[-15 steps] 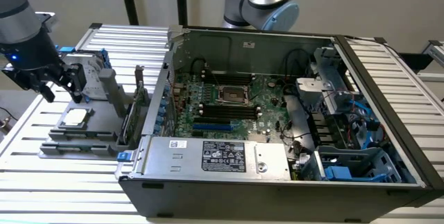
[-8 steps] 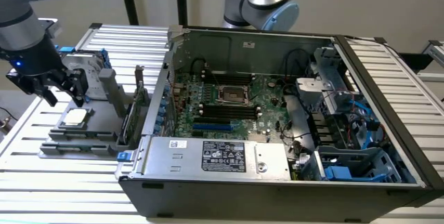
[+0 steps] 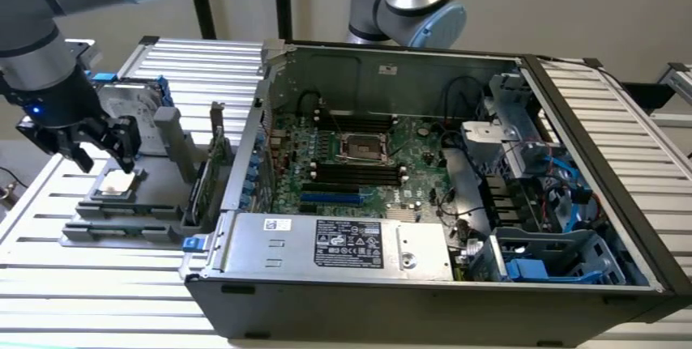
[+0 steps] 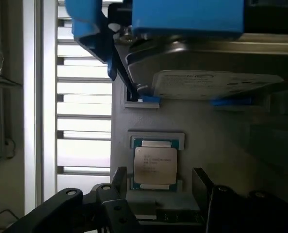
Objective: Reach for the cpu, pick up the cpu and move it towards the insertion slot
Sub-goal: 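Pick up the cpu and move it towards the insertion slot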
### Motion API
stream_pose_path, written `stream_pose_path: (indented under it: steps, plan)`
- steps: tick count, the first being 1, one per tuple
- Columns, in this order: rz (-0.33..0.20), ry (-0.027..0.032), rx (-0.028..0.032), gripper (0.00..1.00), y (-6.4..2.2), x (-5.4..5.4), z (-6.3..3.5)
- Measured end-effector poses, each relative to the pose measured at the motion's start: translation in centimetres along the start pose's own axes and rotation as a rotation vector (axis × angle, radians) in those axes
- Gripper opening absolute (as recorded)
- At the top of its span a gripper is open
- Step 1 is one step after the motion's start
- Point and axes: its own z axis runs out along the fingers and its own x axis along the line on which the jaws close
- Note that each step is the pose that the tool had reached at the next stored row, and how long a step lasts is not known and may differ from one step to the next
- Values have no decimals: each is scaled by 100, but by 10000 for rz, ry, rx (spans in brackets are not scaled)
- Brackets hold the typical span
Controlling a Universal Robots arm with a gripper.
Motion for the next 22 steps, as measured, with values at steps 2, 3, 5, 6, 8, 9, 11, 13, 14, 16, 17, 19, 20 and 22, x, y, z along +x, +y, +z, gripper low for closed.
stream_pose_path:
  steps: [2,3,5,6,8,9,11,13,14,16,17,19,20,22]
  plan:
    - [0,0,0,65,-4,0,36]
    - [0,0,0,65,-5,0,54]
    - [0,-1,-1,65,-9,-1,92]
    - [0,0,0,65,-11,-1,109]
    - [-1,0,0,65,-18,-3,146]
    - [-1,1,0,65,-20,-5,163]
    - [0,0,0,65,-25,-14,198]
    - [1,3,-1,65,-26,-19,219]
    - [2,11,0,65,-26,-19,222]
    - [1,18,1,65,-27,-19,227]
    - [1,16,-1,65,-27,-19,232]
    - [0,17,0,65,-27,-19,240]
    - [2,17,-1,65,-27,-19,243]
    - [6,20,-1,65,-28,-18,250]
